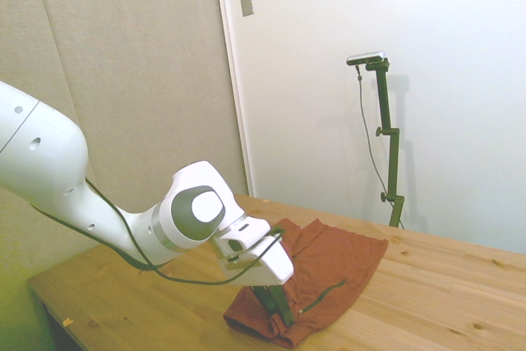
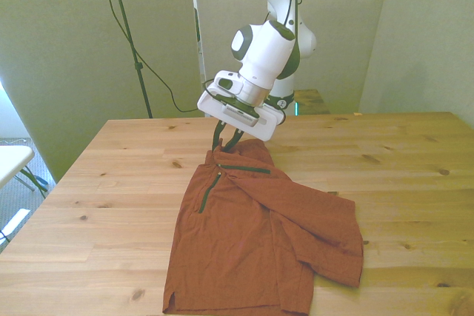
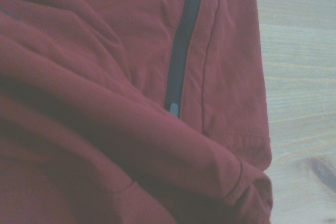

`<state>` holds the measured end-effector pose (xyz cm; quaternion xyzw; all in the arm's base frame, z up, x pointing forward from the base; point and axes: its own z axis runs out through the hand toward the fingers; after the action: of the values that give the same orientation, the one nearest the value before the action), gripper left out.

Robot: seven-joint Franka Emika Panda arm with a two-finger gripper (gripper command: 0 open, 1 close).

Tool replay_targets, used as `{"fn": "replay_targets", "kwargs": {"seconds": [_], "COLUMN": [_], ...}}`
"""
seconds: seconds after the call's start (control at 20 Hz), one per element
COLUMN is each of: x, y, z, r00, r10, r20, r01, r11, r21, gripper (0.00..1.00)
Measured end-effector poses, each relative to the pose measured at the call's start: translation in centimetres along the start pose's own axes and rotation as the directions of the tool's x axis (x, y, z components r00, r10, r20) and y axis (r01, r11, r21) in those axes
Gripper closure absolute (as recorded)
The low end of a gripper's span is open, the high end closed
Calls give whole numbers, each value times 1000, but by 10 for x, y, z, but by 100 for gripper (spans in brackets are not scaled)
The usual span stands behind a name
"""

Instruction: Fold the shorts

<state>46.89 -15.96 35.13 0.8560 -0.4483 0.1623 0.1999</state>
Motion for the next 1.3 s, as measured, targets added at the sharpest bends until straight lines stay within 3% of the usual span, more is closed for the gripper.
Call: {"fn": "replay_targets", "kwargs": {"seconds": [0.2, 0.35, 0.5, 0.6, 0.75, 0.9, 1.05, 1.3], "x": [8, 22, 13, -12, -46, -78, -123, -175], "y": [4, 14, -4, -45, -111, -165, -199, -222], "z": [-15, -63, -110, -120, -117, -126, -138, -135], "r00": [1000, 999, 991, 970, 908, 834, 790, 749], "r10": [18, 24, -77, -172, -292, -361, -405, -454], "r20": [-7, -46, -108, -173, -301, -417, -461, -482], "r01": [-18, -20, 95, 208, 370, 488, 557, 610], "r11": [999, 996, 981, 954, 896, 836, 788, 757], "r21": [27, 93, 168, 218, 246, 252, 262, 235], "gripper": [0, 0, 0, 0, 0, 0, 0, 0]}}
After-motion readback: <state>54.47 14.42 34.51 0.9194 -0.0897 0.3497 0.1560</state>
